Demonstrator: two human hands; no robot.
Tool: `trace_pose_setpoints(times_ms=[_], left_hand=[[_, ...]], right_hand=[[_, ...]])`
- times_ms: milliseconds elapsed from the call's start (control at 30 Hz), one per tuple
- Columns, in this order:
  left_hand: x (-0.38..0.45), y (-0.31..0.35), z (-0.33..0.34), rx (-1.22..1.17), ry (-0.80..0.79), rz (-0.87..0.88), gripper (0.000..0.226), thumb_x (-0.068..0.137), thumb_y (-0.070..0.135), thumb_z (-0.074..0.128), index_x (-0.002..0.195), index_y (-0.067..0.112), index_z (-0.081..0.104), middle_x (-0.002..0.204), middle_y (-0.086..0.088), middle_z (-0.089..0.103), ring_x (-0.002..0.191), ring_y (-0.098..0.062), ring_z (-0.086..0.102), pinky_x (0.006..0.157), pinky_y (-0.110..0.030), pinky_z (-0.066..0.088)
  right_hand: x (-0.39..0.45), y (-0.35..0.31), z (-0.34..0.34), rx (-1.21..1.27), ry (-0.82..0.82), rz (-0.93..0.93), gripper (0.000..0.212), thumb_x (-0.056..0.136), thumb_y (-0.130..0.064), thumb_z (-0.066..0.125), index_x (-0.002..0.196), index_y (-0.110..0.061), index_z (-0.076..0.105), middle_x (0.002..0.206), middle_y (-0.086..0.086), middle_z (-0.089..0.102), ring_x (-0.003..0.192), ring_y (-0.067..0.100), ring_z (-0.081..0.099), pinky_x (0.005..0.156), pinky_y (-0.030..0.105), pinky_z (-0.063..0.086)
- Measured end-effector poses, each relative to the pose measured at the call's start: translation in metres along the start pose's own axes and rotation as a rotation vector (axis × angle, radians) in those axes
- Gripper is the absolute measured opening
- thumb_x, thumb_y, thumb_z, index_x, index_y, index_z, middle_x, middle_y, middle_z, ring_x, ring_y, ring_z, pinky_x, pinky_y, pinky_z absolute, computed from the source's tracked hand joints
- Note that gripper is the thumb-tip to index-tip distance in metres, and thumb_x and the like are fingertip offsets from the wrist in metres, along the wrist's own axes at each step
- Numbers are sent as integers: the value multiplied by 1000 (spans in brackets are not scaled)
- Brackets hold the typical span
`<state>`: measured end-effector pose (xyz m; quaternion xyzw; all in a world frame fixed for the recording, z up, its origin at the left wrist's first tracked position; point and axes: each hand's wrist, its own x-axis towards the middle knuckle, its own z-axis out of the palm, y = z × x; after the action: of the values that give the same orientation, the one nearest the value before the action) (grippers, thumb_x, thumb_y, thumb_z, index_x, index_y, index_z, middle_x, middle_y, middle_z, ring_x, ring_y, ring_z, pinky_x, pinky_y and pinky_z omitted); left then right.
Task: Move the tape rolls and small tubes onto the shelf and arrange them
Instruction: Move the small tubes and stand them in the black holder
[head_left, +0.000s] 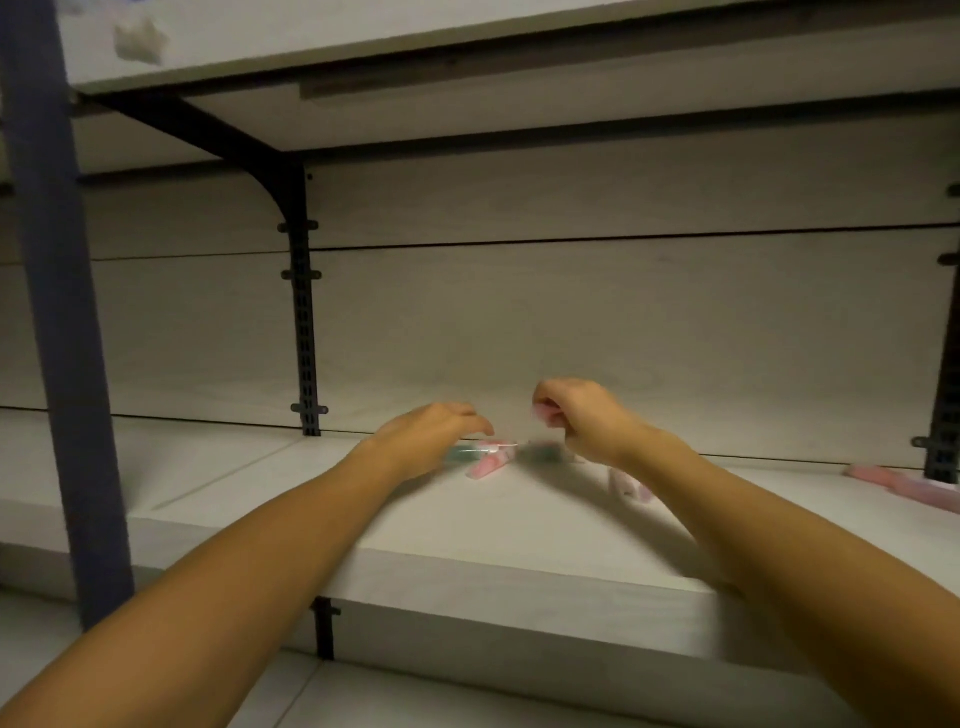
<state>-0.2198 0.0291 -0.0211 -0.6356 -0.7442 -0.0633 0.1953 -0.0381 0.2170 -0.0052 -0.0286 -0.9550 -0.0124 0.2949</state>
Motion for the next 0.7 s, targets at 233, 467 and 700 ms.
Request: trace_pose_setpoints(times_ms=[233, 467, 700], left_hand=[[15, 15, -3, 139, -206, 146, 33, 80, 30, 49, 107, 33, 67, 138, 11, 50, 114, -23, 57, 88, -40, 52], [33, 20, 7, 47, -131, 208, 11, 92, 25, 63, 97, 19, 71, 117, 3, 63, 103, -22, 60, 86, -34, 49], [54, 47, -11, -355, 276, 43, 19, 91, 26, 65, 84, 9, 71, 80, -3, 67, 77, -22, 63, 74, -36, 52]], right_hand=[[-13, 22, -14, -28, 59, 97, 40, 64, 18, 44, 87, -12, 55, 85, -1, 56, 79, 24, 54, 67, 36, 46], [-21, 26, -18, -96, 8, 115, 42, 64, 16, 47, 86, -19, 51, 87, -2, 55, 82, 25, 55, 69, 43, 50], [-39, 13, -54, -214, 32, 205, 39, 67, 12, 45, 88, -20, 52, 87, -6, 55, 84, 25, 59, 68, 42, 52]])
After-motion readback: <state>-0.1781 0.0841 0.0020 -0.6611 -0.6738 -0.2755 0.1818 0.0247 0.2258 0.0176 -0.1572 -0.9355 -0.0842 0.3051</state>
